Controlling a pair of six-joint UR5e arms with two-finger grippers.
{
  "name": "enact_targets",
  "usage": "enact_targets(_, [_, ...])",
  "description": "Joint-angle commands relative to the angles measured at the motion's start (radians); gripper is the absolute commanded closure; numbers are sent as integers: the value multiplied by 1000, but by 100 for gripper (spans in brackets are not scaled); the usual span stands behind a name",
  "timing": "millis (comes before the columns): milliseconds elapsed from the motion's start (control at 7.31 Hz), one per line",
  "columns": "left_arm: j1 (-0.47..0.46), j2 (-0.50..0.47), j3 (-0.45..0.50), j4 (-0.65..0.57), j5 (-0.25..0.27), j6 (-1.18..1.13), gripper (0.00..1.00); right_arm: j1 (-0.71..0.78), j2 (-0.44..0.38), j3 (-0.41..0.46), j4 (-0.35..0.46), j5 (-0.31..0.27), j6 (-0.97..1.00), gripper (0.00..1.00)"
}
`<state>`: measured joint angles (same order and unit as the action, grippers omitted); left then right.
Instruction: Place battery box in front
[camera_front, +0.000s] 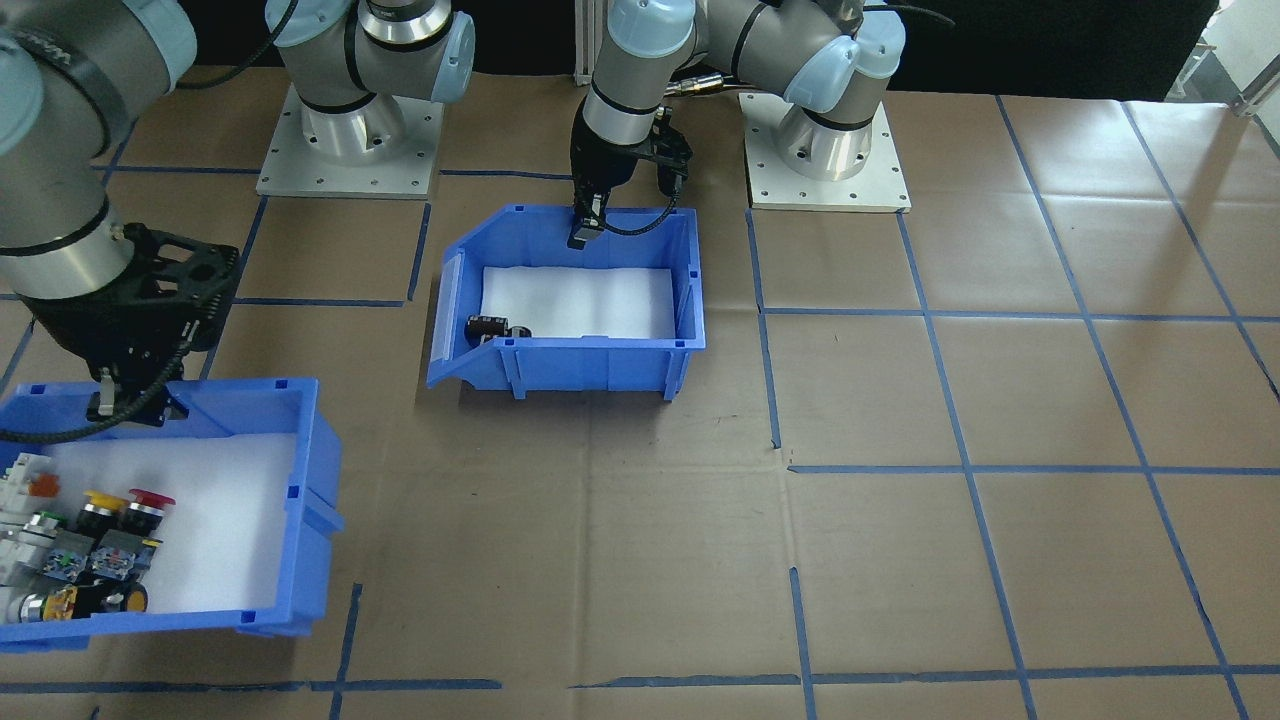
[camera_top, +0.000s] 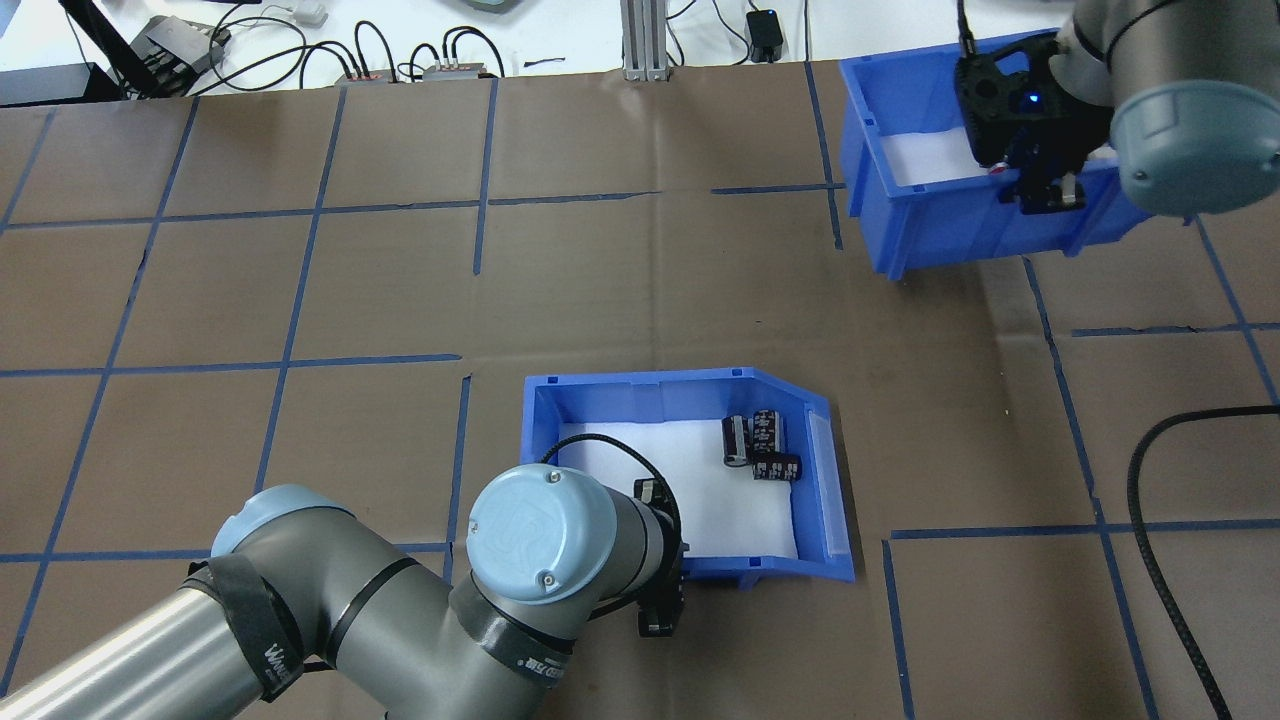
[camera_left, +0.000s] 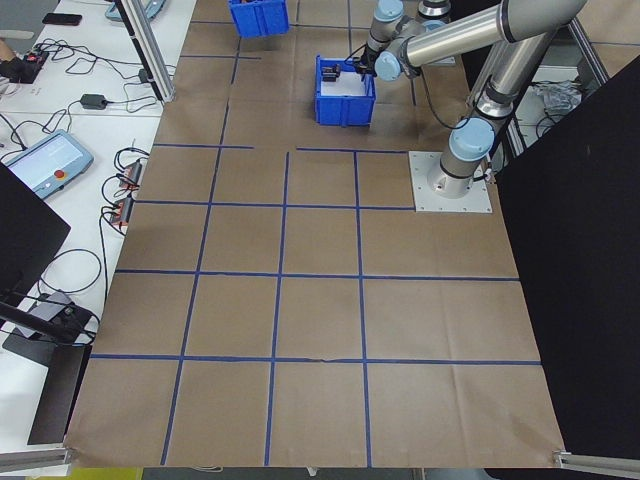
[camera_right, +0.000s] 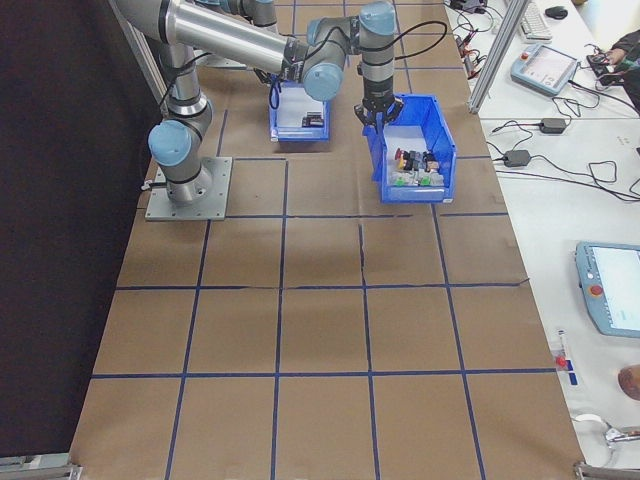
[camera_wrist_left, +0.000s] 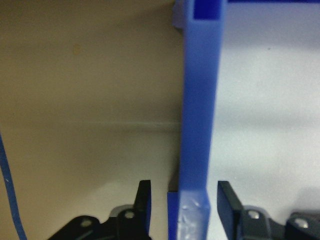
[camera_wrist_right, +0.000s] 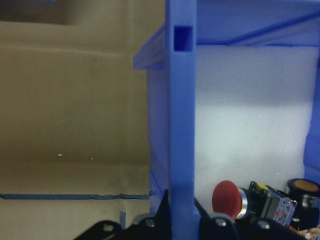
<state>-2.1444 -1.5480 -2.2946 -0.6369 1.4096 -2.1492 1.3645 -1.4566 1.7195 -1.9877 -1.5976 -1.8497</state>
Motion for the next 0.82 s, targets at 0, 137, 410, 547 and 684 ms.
enact_targets(0, [12, 34, 10, -21, 21, 113, 100, -138, -92, 128, -5, 74, -103, 100])
enact_targets(137, [55, 58, 33, -80, 76, 212, 100, -156, -134, 178, -16, 79, -111, 100])
enact_targets(410, [255, 127, 150, -348, 60, 436, 100, -154, -188, 248, -73, 77, -112, 99])
enact_targets(547, [352, 121, 187, -393, 23, 538, 100, -154, -189, 258, -75, 76, -112, 99])
enact_targets(684, [435, 99, 207, -405, 5, 628, 100, -154, -189, 258, -75, 71, -112, 98])
